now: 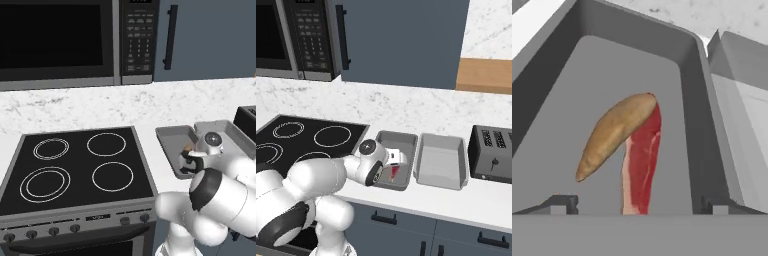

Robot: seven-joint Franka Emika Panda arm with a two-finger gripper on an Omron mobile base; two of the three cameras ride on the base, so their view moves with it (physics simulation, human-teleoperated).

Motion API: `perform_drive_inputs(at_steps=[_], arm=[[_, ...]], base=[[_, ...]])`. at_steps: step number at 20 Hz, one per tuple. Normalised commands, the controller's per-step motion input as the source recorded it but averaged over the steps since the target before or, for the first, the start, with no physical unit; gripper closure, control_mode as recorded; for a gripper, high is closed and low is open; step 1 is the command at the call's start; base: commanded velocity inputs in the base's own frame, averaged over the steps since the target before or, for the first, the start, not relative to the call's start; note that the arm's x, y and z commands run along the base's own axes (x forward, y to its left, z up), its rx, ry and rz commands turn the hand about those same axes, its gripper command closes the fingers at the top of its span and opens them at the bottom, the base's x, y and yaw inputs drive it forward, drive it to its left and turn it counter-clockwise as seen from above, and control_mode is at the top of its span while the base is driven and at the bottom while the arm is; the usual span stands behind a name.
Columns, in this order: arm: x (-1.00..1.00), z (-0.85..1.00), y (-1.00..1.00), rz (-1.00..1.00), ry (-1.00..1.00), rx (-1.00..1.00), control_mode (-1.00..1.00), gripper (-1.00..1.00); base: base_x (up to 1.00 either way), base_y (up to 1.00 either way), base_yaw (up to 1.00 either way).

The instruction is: Place one sweet potato and one steak in each tupperware on the nearby counter, to pack two identical lunches.

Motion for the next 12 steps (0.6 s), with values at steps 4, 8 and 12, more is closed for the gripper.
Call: perform_drive_inputs(at_steps=[4, 8, 12], arm=[[-0.32, 1.0, 0.2, 0.0, 0.0, 0.0, -1.0, -1.0], [-0.44, 1.0, 0.06, 0.0, 0.0, 0.03, -1.0, -1.0], [-0.51, 1.0, 0.0, 0.0, 0.0, 0.11, -1.0, -1.0]], base=[[0.0, 0.0, 0.0], [0.0, 0.0, 0.0], [0.0, 0.0, 0.0]])
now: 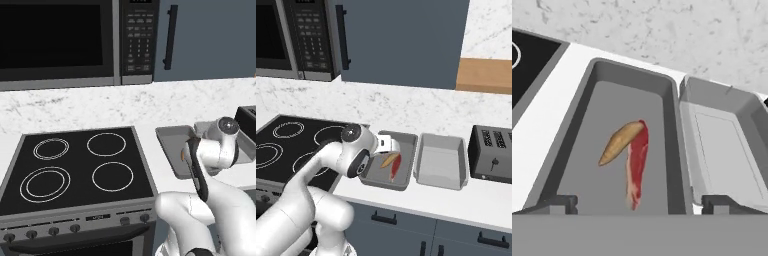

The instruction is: Place one sweet potato and one steak in each tupperware on the nearby counter, to pack two identical lunches.

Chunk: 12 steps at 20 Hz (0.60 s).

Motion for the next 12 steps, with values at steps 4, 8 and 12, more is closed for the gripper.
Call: perform_drive_inputs(at_steps=[4, 8, 12], arm=[[-0.61, 1.0, 0.01, 0.0, 0.0, 0.21, -1.0, -1.0], [-0.59, 1.0, 0.2, 0.0, 0.01, 0.22, -1.0, -1.0], [-0.65, 0.95, 0.25, 0.0, 0.0, 0.21, -1.0, -1.0]], base=[[0.0, 0.0, 0.0], [0.0, 0.0, 0.0], [0.0, 0.0, 0.0]])
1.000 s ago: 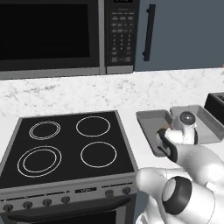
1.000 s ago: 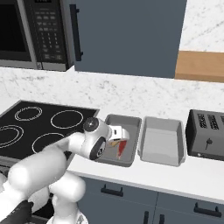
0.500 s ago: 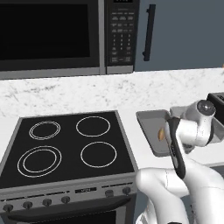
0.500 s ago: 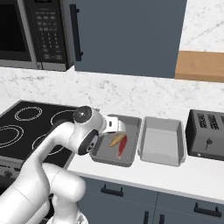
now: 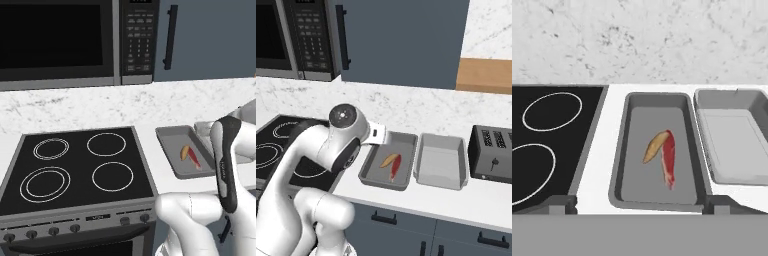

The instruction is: Place one sweet potato and one steak in each tupperware on the nearby counter, to pack two identical lunches.

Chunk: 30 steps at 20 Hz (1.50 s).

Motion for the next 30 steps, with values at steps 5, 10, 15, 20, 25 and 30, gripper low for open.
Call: perform_drive_inputs(at_steps=[5, 10, 15, 20, 25, 30], arm=[[-0.62, 0.81, 0.47, -0.03, 0.0, -0.03, -1.0, -1.0], [-0.37, 0.23, 0.34, -0.17, 0.02, -0.06, -1.0, -1.0], [-0.4, -0.02, 0.46, -0.15, -0.1, 0.0, -1.0, -1.0], [-0.23, 0.0, 0.18, -0.06, 0.0, 0.03, 1.0, -1.0], [0.0, 0.0, 0.0, 0.0, 0.0, 0.0, 1.0, -1.0], [0.0, 0.0, 0.0, 0.0, 0.0, 0.0, 1.0, -1.0]], base=[[0.0, 0.0, 0.0], [0.0, 0.0, 0.0], [0.0, 0.0, 0.0], [-0.31, 0.0, -0.05], [-0.97, -0.34, -0.13], [-1.0, -0.98, -0.01]])
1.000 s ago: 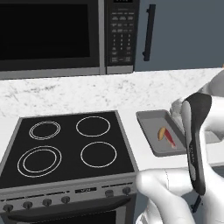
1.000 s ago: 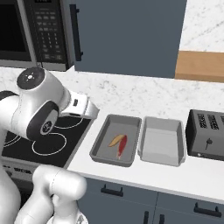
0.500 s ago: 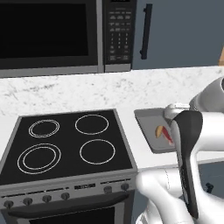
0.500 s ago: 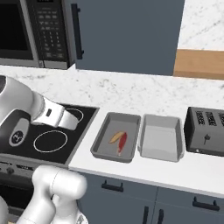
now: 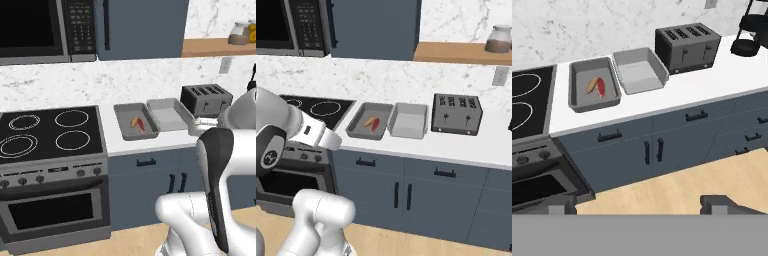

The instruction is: Place one sweet potato and one steak in each tupperware on the nearby counter, to pack two identical lunches.

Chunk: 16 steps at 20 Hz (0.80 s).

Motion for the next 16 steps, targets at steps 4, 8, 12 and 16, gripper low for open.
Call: perform_drive_inputs(at_steps=[4, 8, 12, 16], arm=[[0.0, 0.0, 0.0, 0.0, 0.0, 0.0, 1.0, -1.0], [0.0, 0.0, 0.0, 0.0, 0.0, 0.0, 1.0, -1.0], [0.0, 0.0, 0.0, 0.0, 0.0, 0.0, 1.0, -1.0], [0.0, 0.0, 0.0, 0.0, 0.0, 0.0, 1.0, -1.0]], base=[[-0.84, -1.0, 0.0], [-0.67, -1.0, 0.0], [-0.34, -1.0, 0.0], [-0.19, -1.0, 0.0]])
